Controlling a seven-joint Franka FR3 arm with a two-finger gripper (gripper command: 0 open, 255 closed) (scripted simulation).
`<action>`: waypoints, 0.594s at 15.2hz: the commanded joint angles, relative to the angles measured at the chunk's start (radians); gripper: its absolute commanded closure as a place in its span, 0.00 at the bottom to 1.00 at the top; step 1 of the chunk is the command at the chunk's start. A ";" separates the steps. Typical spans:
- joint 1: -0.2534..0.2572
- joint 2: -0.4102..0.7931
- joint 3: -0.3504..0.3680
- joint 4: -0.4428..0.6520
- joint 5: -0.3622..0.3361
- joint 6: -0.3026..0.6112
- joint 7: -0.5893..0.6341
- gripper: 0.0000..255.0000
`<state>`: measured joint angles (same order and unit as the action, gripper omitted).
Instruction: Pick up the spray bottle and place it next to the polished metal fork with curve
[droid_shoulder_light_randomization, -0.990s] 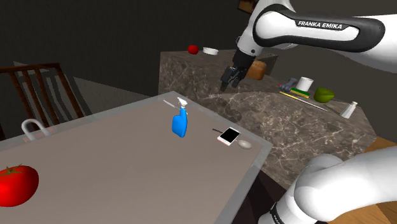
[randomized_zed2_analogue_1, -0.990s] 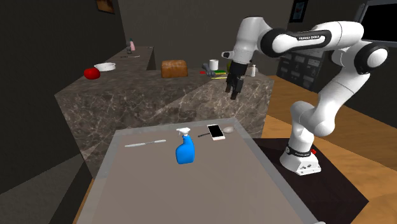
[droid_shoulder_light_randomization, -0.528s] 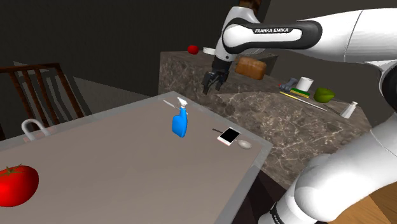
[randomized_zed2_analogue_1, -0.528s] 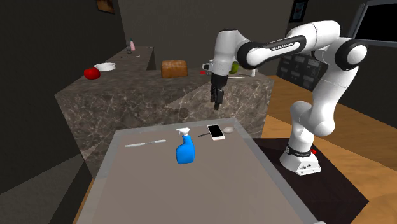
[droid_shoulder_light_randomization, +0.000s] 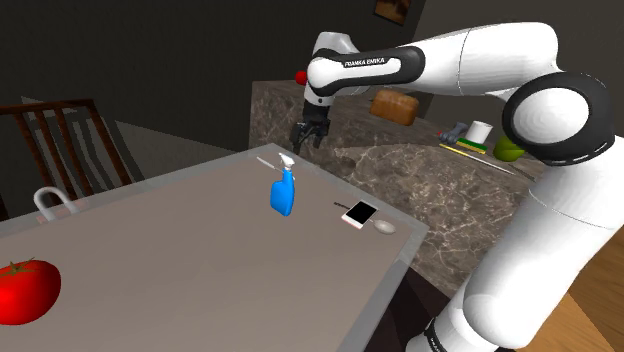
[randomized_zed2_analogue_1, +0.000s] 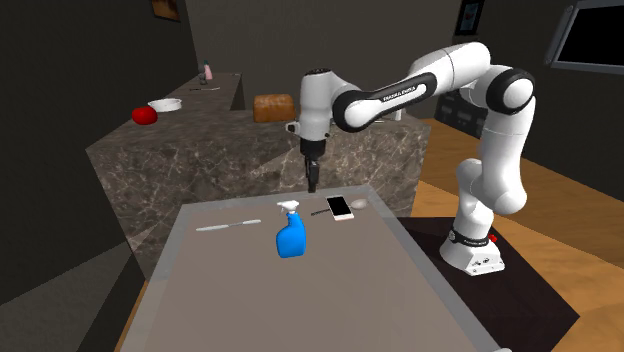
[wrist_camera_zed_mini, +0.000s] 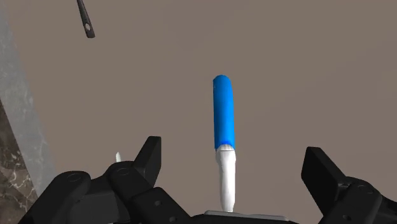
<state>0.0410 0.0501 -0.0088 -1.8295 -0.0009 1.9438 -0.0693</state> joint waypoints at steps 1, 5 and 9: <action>0.005 0.091 0.004 0.084 -0.004 -0.010 0.010 0.00; 0.012 0.265 0.008 0.252 -0.010 -0.038 0.024 0.00; 0.012 0.275 0.008 0.213 -0.011 0.012 0.024 0.00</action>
<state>0.0537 0.3182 -0.0009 -1.6129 -0.0114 1.9440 -0.0447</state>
